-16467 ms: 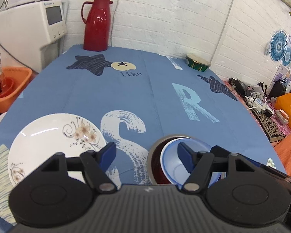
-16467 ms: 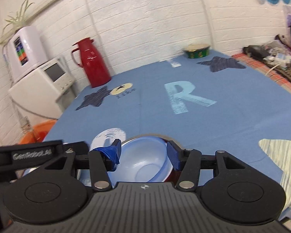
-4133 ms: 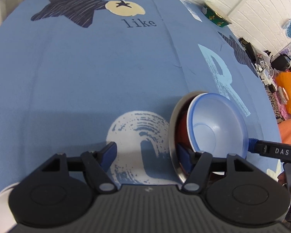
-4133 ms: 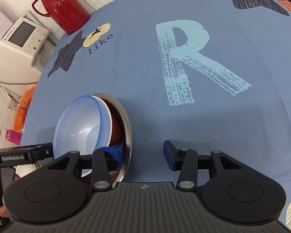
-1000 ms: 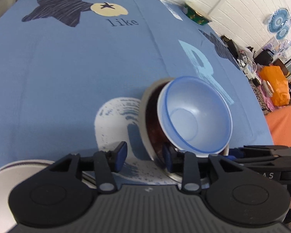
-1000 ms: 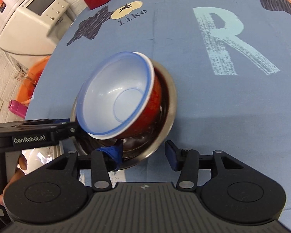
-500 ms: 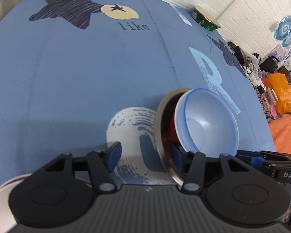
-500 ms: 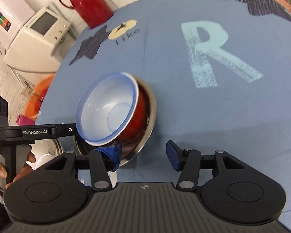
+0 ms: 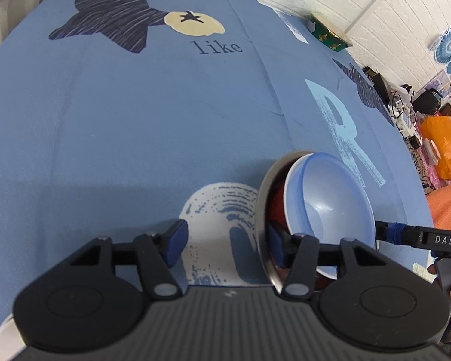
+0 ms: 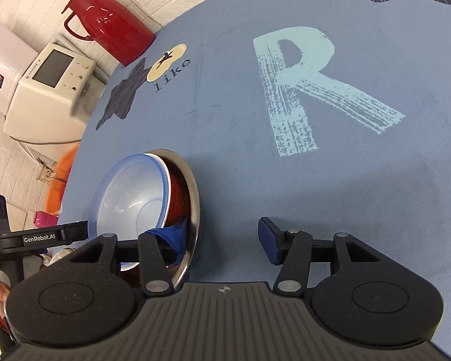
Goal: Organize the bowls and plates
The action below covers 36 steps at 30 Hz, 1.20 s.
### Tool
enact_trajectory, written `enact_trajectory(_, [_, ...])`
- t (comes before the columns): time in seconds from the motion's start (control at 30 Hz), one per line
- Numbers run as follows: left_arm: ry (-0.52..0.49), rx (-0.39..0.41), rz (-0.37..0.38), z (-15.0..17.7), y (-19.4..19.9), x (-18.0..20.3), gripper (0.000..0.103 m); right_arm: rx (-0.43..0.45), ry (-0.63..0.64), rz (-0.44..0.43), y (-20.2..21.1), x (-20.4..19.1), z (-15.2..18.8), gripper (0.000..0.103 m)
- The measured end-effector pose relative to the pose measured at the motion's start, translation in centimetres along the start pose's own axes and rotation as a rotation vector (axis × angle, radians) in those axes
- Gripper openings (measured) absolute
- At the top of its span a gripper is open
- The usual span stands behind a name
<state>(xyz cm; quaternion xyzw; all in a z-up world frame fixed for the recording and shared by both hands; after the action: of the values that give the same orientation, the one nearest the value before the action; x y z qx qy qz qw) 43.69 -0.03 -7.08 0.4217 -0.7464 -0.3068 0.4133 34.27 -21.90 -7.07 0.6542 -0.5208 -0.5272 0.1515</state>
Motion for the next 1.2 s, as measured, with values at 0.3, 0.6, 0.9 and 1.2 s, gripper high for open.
enact_trajectory(0.3, [-0.018, 0.007, -0.012, 0.2, 0.1, 0.1, 0.056, 0.003, 0.141, 0.084, -0.1, -1.2, -0.6, 0.04])
enact_trajectory(0.6, [-0.038, -0.018, -0.033, 0.4, 0.0, 0.3, 0.058, -0.178, 0.419, 0.222, -1.8, -3.1, -3.0, 0.039])
enact_trajectory(0.9, [-0.058, -0.015, 0.025, 0.4, 0.2, 1.9, 0.007, -0.147, 0.452, 0.126, -1.1, -4.1, -2.1, 0.0])
enact_trajectory(1.2, [-0.015, 0.014, 0.058, 1.1, 0.7, 2.7, 0.0, -0.087, 0.291, 0.037, -0.4, -3.8, -0.5, 0.0])
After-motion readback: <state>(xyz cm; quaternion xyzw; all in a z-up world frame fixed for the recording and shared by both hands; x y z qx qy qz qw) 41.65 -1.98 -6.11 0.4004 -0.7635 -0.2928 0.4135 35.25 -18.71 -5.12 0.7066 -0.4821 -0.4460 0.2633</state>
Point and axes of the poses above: each gripper's, at about its wrist camera, not at the fingertips, and y roughly against the way its jaws point, x to its right, z to its underside, the point moved 8 cm from there along -y, roughly the way its jaws point, and after that the axes turned 3 degrees about -y, right-handed, at the moved point
